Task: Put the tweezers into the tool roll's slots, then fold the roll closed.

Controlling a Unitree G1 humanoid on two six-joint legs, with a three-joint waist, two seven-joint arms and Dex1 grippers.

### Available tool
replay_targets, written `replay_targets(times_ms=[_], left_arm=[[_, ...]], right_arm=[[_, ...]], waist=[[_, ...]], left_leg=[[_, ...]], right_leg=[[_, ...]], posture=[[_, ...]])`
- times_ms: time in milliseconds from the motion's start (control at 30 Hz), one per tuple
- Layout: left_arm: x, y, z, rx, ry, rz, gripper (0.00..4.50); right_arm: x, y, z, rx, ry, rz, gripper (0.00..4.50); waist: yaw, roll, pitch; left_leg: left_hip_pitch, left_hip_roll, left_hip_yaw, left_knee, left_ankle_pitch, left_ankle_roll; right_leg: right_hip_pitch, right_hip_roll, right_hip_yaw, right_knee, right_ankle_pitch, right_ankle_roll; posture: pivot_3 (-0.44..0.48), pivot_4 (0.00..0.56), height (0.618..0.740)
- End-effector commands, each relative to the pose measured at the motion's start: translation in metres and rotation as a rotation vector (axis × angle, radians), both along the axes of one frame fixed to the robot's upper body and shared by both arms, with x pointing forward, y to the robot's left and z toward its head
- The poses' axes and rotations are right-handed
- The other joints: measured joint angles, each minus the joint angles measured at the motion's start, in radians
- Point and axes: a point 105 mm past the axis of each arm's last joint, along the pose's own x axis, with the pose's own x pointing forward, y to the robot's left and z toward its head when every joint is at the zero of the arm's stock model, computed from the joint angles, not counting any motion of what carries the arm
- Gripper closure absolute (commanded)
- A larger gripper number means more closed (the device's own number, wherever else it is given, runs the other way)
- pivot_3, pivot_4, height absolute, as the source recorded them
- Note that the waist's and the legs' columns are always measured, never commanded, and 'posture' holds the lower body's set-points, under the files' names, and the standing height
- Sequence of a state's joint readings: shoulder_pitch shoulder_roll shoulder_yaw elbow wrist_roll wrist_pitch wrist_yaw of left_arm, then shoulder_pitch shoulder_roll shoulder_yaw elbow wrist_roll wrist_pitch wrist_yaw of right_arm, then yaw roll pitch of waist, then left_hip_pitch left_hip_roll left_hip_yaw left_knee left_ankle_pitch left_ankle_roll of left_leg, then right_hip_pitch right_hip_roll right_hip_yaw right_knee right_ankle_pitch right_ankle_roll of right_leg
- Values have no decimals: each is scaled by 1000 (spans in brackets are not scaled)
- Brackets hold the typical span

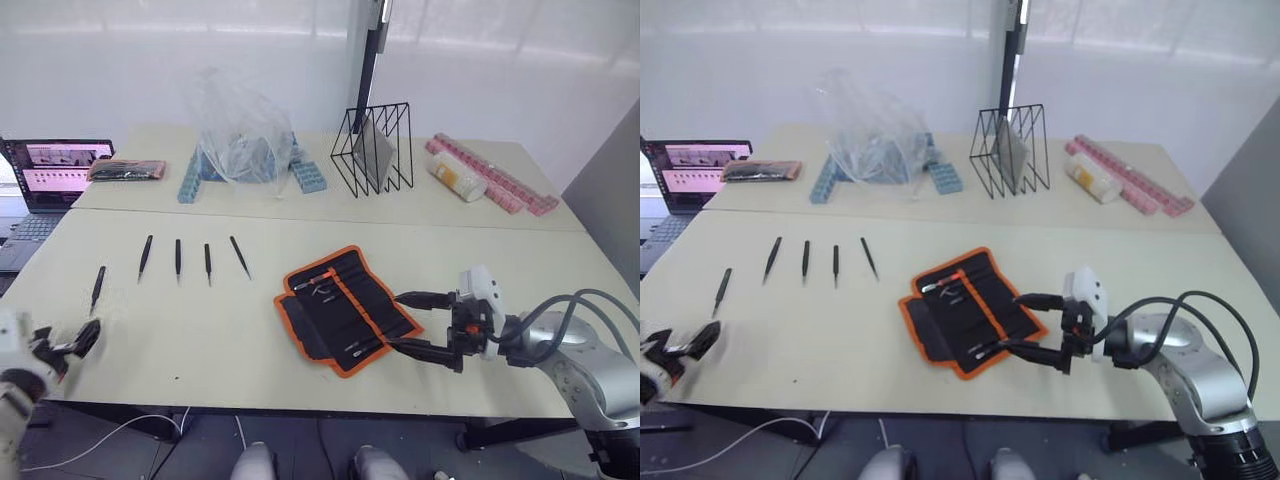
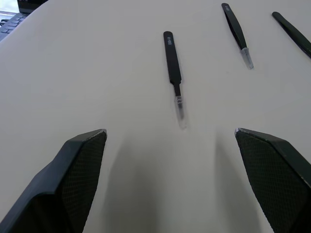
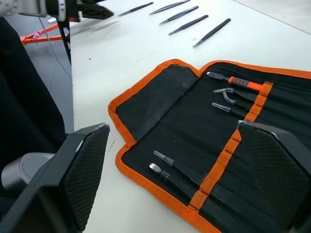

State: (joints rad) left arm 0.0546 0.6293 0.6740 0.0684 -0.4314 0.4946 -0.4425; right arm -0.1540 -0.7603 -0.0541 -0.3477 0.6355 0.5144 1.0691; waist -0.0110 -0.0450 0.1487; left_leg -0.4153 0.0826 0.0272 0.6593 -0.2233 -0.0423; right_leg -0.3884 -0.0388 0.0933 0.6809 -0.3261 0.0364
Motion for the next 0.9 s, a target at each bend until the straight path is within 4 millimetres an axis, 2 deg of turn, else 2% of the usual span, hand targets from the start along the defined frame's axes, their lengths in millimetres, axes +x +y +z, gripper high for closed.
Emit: replay_targets(times_ms=[33,300,533,767,900], left_arm=[[16,7,-6,39,32,25,0],[49,1,-22,10,79,-27,0],[57,-15,-35,-27,99,-105,2109],[58,-16,-37,-40,97,-110,4486],[58,-15,-34,-36,83,-109,4486]], right_arm=[[-1,4,10,2,-40,5,38],[-1,4,10,0,-42,-27,38],[-4,2,9,-3,-40,-42,0],[-3,1,9,-7,-44,-50,0],[-2,0,9,-9,-46,-54,0]], waist=[[-1,0,0],[10,6,-1],[25,10,-3],[29,13,-4],[30,13,-4]], left_leg=[[0,0,0,0,0,0],[1,-1,0,0,0,0],[0,-2,0,1,0,0],[0,-4,0,1,0,0],[1,-4,0,1,0,0]], right_leg=[[0,0,0,0,0,0],[0,0,0,1,0,0],[1,-1,0,1,1,1],[1,-3,0,1,1,2],[1,-3,0,1,1,2]], posture=[[0,150,708],[0,150,708],[0,150,708],[0,150,708],[0,150,708]])
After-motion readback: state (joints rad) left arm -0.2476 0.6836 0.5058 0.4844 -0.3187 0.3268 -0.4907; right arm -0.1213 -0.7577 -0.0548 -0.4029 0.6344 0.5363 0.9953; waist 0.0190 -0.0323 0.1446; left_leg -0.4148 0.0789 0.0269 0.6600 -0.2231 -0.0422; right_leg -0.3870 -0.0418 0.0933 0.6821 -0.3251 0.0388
